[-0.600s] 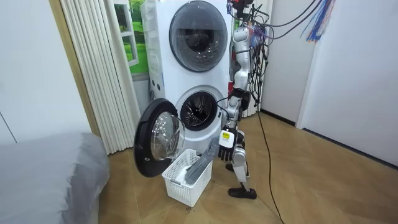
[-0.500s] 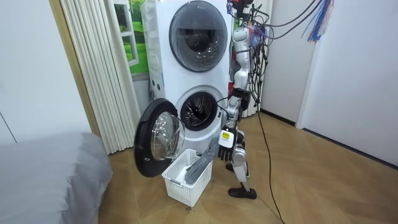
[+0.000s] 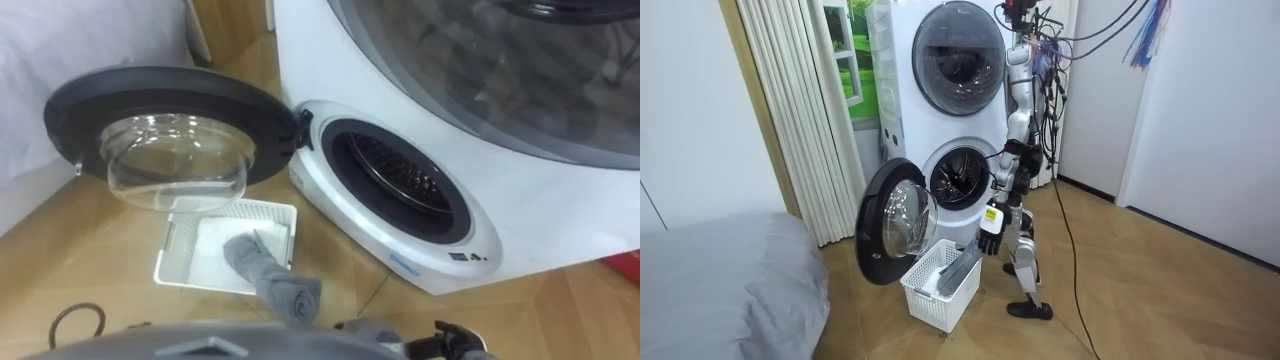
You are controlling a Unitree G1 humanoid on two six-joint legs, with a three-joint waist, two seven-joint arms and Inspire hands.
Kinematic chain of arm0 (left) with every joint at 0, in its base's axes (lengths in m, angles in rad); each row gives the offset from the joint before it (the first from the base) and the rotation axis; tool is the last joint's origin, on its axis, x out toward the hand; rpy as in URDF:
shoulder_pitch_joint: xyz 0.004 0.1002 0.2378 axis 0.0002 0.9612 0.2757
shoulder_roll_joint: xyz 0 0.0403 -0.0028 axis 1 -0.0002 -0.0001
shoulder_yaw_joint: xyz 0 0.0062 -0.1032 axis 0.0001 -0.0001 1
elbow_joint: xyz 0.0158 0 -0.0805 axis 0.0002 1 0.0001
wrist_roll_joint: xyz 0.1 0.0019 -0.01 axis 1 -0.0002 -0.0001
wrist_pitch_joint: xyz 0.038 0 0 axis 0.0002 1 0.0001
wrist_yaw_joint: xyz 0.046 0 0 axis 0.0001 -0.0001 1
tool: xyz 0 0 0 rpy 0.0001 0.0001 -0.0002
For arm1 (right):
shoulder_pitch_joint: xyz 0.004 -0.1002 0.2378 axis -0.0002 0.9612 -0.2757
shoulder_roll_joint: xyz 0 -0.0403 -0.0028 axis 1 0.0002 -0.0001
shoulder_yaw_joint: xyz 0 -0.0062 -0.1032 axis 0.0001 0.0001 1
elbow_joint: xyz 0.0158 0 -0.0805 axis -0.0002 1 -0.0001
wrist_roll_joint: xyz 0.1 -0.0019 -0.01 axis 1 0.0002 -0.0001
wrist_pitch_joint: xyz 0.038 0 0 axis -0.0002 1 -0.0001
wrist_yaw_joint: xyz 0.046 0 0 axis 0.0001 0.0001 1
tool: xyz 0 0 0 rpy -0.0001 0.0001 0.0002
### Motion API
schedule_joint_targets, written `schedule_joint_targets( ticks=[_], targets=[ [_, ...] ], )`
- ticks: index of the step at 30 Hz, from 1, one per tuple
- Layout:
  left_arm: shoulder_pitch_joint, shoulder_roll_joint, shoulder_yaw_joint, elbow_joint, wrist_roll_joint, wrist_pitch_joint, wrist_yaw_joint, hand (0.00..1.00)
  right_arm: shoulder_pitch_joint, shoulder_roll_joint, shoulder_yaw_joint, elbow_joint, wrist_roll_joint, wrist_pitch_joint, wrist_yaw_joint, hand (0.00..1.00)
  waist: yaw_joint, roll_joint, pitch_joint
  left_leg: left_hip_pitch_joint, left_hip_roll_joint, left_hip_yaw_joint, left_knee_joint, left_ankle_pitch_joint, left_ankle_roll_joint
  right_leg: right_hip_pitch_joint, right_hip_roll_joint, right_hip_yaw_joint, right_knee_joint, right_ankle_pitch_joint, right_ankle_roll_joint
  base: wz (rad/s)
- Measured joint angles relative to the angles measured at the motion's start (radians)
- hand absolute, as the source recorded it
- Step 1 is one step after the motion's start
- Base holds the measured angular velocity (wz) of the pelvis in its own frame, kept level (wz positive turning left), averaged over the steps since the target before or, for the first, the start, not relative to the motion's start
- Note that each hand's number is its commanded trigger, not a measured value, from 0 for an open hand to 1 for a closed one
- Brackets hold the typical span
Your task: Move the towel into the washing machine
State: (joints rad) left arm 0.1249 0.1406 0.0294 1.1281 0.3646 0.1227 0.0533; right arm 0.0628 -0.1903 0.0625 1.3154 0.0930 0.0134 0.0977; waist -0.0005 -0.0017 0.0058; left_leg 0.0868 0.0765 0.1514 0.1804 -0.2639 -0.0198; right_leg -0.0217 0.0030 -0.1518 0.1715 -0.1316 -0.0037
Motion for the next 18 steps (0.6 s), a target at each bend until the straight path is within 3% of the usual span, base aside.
schedule_joint_targets(
  ticks=[4, 8, 10, 13, 18],
  targets=[
    [-0.033, 0.007, -0.015, 0.0, -0.002, -0.017, 0.015, 0.0, -0.01, 0.0, 0.008, 0.003, 0.022, 0.0, 0.001, 0.0, 0.001, -0.009, -0.0006, -0.029, 0.001, -0.014, 0.009, 0.0, 0.0, -0.023, -0.001, -0.007, 0.003, 0.0, 0.0, 0.06],
    [-0.075, 0.008, -0.035, 0.004, 0.001, -0.066, 0.052, 0.0, -0.032, -0.005, 0.035, 0.003, 0.029, -0.008, -0.001, 0.0, 0.001, -0.011, 0.0035, -0.06, 0.001, -0.014, 0.011, 0.0, 0.0, -0.061, -0.002, -0.009, 0.021, 0.0, 0.0, 0.01],
    [-0.106, 0.008, -0.041, 0.011, 0.017, -0.105, 0.061, 0.0, -0.046, -0.004, 0.035, 0.005, 0.027, -0.015, -0.001, 0.0, -0.002, -0.013, 0.0109, -0.084, 0.0, -0.014, 0.019, 0.001, 0.001, -0.087, -0.005, -0.006, 0.034, 0.0, 0.0, 0.0],
    [-0.136, 0.007, -0.085, 0.01, 0.085, -0.119, 0.073, 0.0, -0.068, -0.007, 0.035, 0.005, 0.018, -0.021, 0.0, 0.0, -0.017, -0.013, 0.0125, -0.125, -0.003, -0.014, 0.044, 0.001, 0.001, -0.127, -0.01, -0.007, 0.054, 0.001, -0.001, 0.0],
    [-0.248, 0.005, -0.152, 0.043, 0.212, -0.158, 0.074, 0.0, -0.136, -0.021, 0.047, 0.025, 0.016, -0.045, -0.001, 0.0, -0.044, -0.002, 0.0266, -0.231, -0.003, 0.0, 0.104, 0.001, 0.001, -0.251, -0.018, 0.012, 0.127, 0.003, -0.005, -0.11]
  ],
)
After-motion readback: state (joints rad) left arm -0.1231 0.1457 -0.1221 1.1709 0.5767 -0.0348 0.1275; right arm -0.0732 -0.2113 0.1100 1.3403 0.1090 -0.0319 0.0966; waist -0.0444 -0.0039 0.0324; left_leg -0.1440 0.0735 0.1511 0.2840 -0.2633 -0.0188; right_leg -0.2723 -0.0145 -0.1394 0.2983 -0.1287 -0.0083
